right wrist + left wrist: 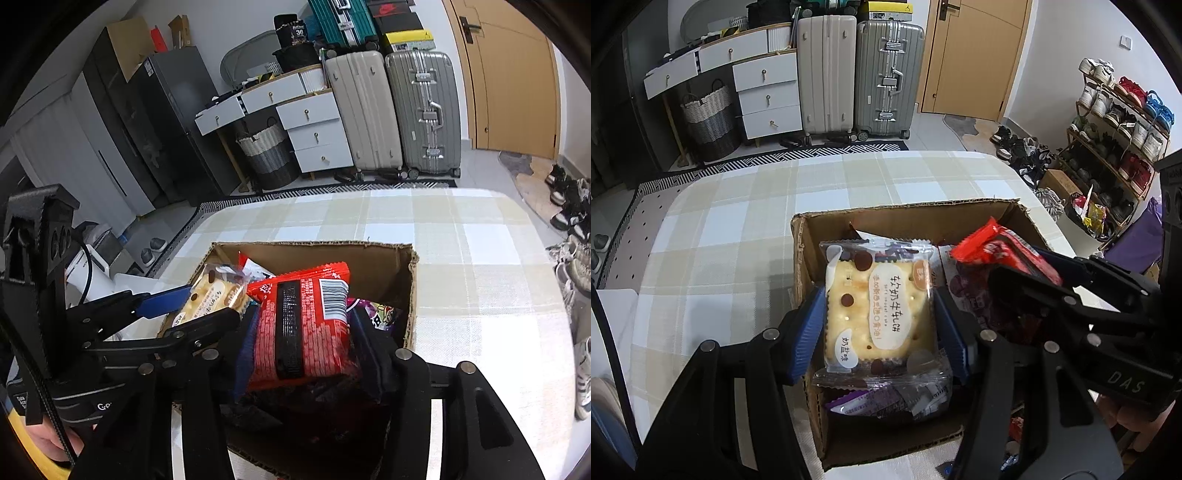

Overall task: Organize snacks
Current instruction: 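Lower the red chocolate bar and cracker packet into the box with both tools, then open both tools to release the snacks and withdraw toward the remaining packets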

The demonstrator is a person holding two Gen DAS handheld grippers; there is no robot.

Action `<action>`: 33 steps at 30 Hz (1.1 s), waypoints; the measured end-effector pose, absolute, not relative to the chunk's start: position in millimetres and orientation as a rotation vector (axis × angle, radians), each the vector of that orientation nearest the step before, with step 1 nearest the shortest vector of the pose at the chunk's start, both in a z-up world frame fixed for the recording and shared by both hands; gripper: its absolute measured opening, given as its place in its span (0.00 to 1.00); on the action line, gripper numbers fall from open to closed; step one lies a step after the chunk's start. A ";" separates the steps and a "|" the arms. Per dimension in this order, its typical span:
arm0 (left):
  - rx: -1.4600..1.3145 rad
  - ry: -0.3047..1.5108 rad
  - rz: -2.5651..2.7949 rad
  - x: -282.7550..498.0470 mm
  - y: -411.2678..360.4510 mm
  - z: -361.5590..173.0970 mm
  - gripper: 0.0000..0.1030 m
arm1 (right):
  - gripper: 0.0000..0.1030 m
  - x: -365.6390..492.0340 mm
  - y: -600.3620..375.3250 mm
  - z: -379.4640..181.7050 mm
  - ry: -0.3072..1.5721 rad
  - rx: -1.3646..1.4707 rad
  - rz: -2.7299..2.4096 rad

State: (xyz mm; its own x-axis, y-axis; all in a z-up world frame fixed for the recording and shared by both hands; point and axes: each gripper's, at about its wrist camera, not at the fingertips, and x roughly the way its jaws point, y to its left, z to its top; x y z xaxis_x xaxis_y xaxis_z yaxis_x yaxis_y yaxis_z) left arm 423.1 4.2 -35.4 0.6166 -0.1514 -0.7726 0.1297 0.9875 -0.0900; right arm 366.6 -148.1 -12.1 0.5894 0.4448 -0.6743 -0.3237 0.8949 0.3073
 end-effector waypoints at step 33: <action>-0.064 0.758 -0.125 320.1 23.4 52.9 0.86 | 0.68 289.5 -172.5 63.2 0.645 0.138 0.439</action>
